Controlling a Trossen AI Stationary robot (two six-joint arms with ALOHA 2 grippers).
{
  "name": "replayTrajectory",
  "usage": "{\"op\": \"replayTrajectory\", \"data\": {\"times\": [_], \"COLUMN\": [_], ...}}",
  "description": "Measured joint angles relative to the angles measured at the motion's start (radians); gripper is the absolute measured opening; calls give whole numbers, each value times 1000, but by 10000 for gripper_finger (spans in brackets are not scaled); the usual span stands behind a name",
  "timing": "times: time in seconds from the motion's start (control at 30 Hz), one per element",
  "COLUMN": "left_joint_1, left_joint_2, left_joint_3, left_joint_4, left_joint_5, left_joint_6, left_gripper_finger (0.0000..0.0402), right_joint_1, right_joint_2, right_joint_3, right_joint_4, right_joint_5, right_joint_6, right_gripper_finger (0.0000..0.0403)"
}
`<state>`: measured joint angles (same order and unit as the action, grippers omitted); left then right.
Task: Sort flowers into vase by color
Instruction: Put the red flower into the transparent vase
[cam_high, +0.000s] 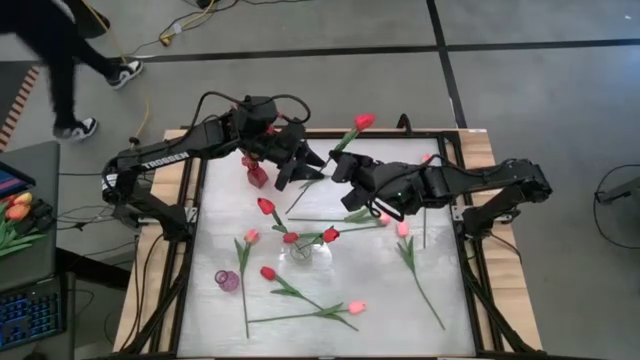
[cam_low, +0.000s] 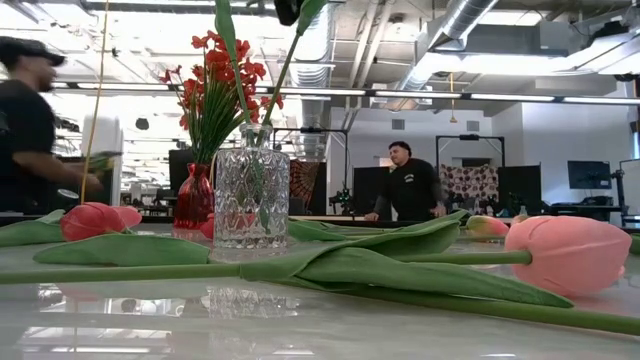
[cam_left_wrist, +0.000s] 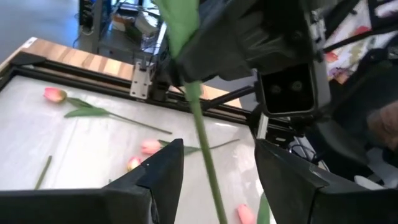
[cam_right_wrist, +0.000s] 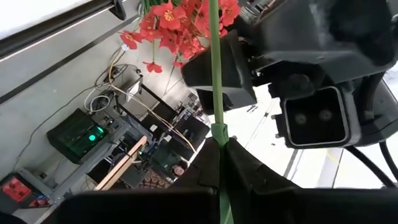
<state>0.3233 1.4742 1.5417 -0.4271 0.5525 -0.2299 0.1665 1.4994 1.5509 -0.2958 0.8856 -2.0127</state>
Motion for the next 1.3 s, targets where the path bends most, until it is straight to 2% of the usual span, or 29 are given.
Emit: {"op": "replayTrajectory", "data": {"times": [0.5, 0.7, 0.97, 1.13, 1.3], "left_joint_1": [0, 0, 0, 21, 88], "left_joint_2": [0, 0, 0, -9, -54], "left_joint_3": [0, 0, -1, -1, -1], "left_joint_4": [-1, -5, 3, 58, 105], "left_joint_5": [4, 6, -29, -85, -150], "left_joint_6": [-2, -1, 8, 8, 8], "left_gripper_finger": [62, 7, 2, 0, 0], "right_joint_1": [0, 0, 0, -1, -17], "right_joint_2": [0, 0, 0, 0, -12], "right_joint_3": [0, 0, 0, 0, 0], "right_joint_4": [-1, -3, -9, -13, -68], "right_joint_5": [-2, -11, -27, -46, -37], "right_joint_6": [-4, 3, 25, 202, 359], "right_gripper_finger": [35, 55, 109, 165, 213]}}
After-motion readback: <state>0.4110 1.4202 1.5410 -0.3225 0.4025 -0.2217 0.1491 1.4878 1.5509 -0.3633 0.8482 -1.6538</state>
